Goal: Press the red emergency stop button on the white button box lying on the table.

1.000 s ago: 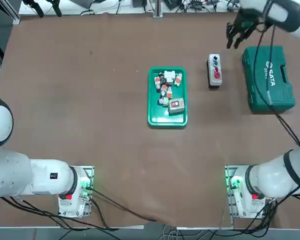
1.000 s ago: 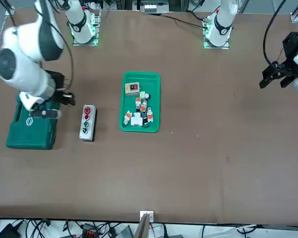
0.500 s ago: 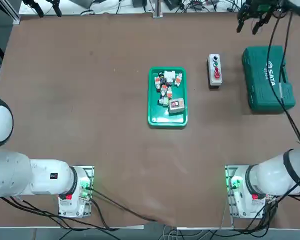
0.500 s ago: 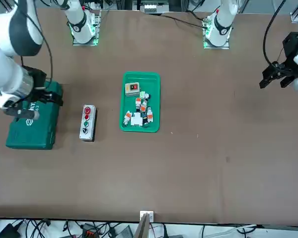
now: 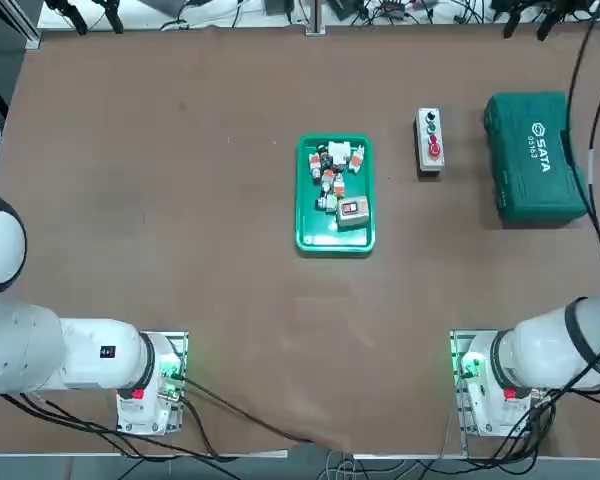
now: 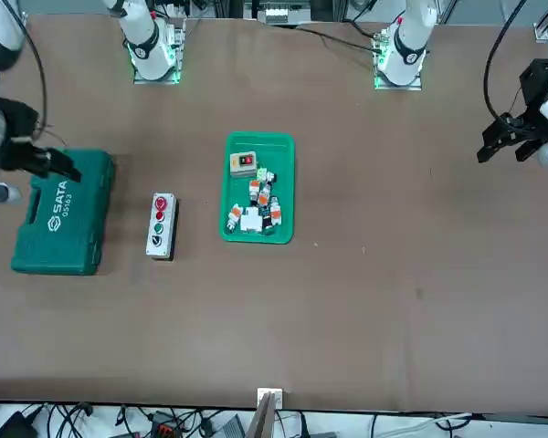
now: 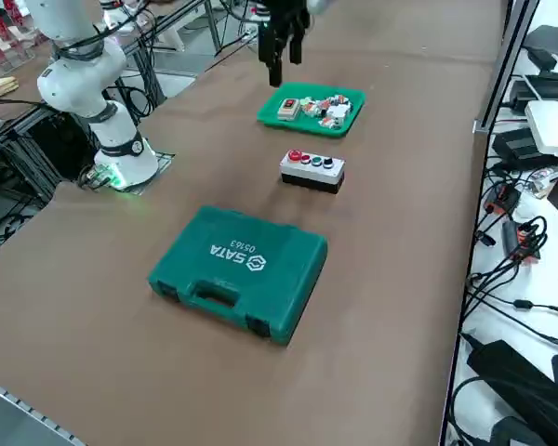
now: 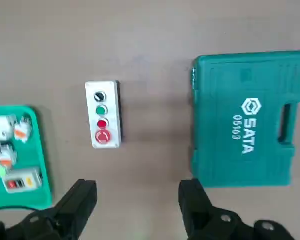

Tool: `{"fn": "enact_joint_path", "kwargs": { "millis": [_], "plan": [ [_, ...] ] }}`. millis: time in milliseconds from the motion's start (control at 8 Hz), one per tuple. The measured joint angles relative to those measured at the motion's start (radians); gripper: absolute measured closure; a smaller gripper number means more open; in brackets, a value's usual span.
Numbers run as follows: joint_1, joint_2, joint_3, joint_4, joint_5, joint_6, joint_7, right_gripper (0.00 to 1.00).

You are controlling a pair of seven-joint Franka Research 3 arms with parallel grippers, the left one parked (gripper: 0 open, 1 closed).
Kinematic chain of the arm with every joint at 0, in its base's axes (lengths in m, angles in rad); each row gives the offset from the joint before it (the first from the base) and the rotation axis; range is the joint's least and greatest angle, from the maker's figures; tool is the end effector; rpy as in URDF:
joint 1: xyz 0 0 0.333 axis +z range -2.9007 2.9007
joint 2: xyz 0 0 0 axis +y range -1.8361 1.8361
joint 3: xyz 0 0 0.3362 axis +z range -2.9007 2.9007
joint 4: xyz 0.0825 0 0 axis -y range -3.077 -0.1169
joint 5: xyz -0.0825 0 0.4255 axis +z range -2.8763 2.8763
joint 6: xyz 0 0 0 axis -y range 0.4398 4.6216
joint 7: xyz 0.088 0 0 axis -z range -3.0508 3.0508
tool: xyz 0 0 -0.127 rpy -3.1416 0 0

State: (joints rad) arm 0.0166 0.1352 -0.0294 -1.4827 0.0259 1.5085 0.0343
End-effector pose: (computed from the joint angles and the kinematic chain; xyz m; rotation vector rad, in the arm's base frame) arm 0.6296 -0.0035 0.5816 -3.1153 0.0730 0.1709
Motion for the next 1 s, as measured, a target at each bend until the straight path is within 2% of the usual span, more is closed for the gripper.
{"fn": "enact_joint_path", "kwargs": {
  "millis": [375, 500, 750, 1000],
  "plan": [
    [-0.004, -0.019, 0.002, 0.059, -0.056, -0.132, -0.12, 0.0],
    [-0.004, -0.04, 0.002, 0.035, -0.059, -0.132, -0.131, 0.0],
    [0.0, -0.124, -0.001, -0.086, -0.059, -0.056, -0.131, 0.0],
    [0.009, -0.195, -0.018, -0.174, -0.059, -0.015, -0.131, 0.0]
  ]
}}
